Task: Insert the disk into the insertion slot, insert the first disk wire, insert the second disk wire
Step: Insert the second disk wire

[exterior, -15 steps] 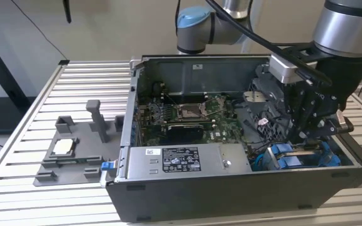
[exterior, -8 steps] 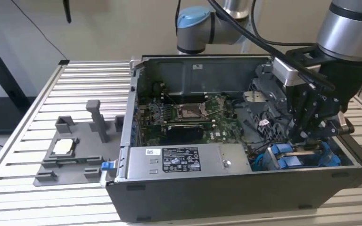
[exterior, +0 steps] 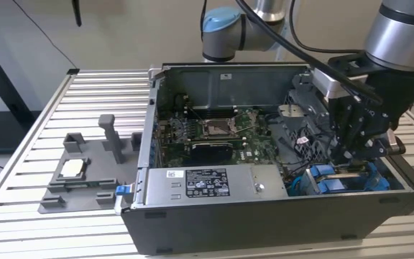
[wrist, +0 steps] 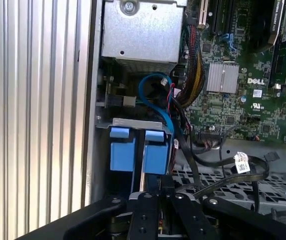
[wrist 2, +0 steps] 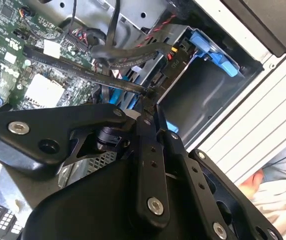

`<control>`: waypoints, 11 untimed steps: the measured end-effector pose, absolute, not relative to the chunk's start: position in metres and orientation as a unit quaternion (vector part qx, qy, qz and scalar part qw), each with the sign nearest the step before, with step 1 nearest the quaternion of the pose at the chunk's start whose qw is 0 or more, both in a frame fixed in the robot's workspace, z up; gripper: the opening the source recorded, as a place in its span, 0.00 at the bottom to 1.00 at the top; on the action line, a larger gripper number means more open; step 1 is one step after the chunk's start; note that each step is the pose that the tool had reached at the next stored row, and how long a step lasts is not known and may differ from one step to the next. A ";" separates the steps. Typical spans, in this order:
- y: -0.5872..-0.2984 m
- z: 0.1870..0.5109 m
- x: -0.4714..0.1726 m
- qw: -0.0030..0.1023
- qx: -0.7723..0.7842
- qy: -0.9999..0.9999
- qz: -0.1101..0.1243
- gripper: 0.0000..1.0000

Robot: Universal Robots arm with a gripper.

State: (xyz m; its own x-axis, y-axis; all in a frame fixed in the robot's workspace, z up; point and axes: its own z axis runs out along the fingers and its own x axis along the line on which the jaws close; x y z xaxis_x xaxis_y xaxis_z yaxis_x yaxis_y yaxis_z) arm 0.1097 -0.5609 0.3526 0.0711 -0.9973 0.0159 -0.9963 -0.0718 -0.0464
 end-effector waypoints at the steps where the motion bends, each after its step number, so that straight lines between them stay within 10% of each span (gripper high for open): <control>1: -0.561 0.353 0.111 0.010 -0.732 0.681 -0.020 0.16; 11: -0.562 0.352 0.121 0.000 -0.730 0.683 -0.008 0.16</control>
State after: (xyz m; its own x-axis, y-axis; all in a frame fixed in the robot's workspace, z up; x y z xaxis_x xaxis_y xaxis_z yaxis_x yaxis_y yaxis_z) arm 0.1214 -0.5619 0.3516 0.0660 -0.9977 0.0126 -0.9978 -0.0661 -0.0107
